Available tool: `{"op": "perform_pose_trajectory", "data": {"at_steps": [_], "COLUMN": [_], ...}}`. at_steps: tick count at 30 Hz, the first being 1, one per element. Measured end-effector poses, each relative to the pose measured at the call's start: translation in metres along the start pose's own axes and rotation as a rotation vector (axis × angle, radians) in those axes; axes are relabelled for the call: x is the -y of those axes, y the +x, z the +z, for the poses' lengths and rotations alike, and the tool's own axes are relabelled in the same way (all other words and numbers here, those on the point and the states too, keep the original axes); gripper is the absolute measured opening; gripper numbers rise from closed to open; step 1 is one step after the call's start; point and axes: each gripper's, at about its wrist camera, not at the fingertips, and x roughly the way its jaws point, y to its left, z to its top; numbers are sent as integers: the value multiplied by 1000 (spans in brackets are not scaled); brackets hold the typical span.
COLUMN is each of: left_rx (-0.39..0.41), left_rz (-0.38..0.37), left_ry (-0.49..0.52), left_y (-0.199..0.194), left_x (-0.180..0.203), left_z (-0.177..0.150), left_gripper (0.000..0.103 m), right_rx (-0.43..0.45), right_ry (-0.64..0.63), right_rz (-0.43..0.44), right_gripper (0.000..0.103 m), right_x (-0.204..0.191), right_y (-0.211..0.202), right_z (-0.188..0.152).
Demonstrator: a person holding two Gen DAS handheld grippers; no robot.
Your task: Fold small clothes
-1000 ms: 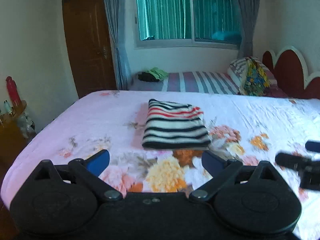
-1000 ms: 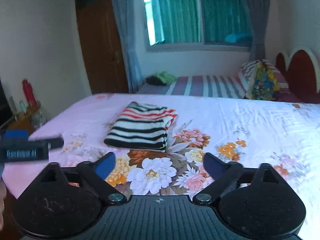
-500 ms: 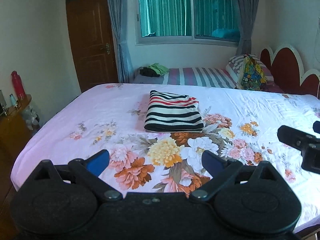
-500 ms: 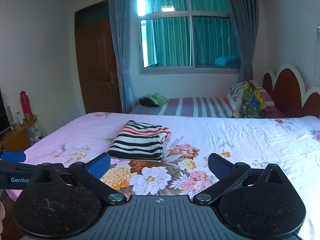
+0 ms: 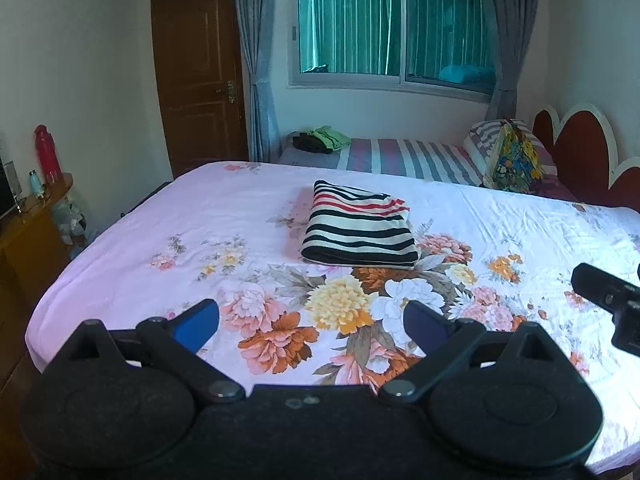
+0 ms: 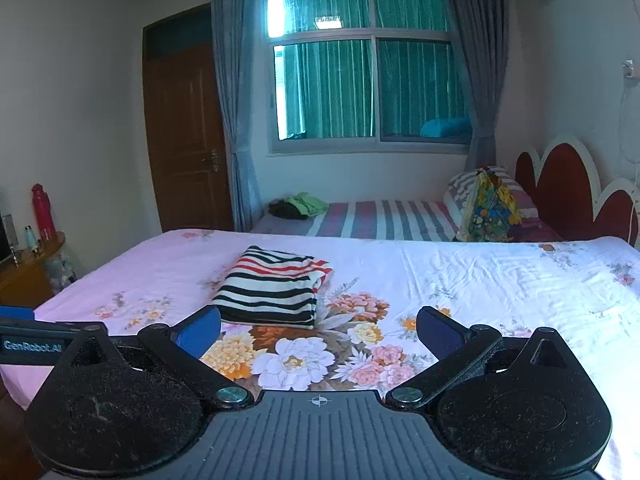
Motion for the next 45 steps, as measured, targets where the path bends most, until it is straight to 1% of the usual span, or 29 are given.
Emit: {"op": "perform_pose_trajectory", "data": {"at_steps": [6,13,19,25,29,45], "left_rx": [13,24,4,14,6,7], "left_rz": [22,25,17,25,16,37], "left_ry": [-6,-2,-14,-9,-20,-19], "left_y": [-3,-3,1,1,2,6], "left_x": [1,4,4,4,2,0], "left_z": [1,2,2,3,4,6], "left_gripper": [98,99,99,99,99,100], "right_rx": [-18,-18,-19,-31,-27,-42], "right_ry": [-2,5,-3,4,2,-8], "right_rz": [-11,-3,0,6,8,6], "right_gripper": [103,103,103,103,103,103], "right_x": [1,5,5,6,6,5], "right_y": [8,9,9,10,10,12], "right_z": [-4,-3,-3,-4,-3,-2]}}
